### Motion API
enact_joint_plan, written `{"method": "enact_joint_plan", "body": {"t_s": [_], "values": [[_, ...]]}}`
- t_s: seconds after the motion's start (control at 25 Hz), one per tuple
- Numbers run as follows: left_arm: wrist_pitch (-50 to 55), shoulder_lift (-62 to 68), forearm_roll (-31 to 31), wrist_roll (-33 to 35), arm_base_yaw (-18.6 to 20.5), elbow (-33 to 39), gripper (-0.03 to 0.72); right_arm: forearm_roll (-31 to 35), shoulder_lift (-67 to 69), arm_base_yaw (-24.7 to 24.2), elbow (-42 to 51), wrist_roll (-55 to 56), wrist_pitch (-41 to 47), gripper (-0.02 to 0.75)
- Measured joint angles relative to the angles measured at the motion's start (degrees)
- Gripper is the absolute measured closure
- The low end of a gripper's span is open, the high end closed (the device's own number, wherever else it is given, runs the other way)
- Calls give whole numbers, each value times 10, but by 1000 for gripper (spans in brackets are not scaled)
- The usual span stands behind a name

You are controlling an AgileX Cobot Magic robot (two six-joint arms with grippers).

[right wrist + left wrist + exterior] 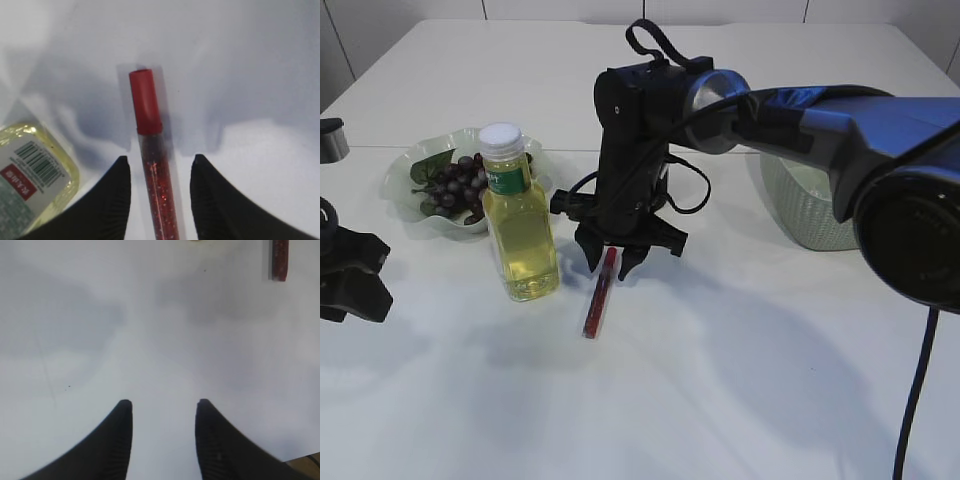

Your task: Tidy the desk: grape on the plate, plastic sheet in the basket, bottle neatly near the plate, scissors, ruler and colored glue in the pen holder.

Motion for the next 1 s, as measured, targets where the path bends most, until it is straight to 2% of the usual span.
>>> {"method": "enact_joint_plan", "body": {"t_s": [1.0], "values": [[-10, 0, 0, 0, 0, 0, 380, -6, 10, 0, 0, -31, -7, 414]]}}
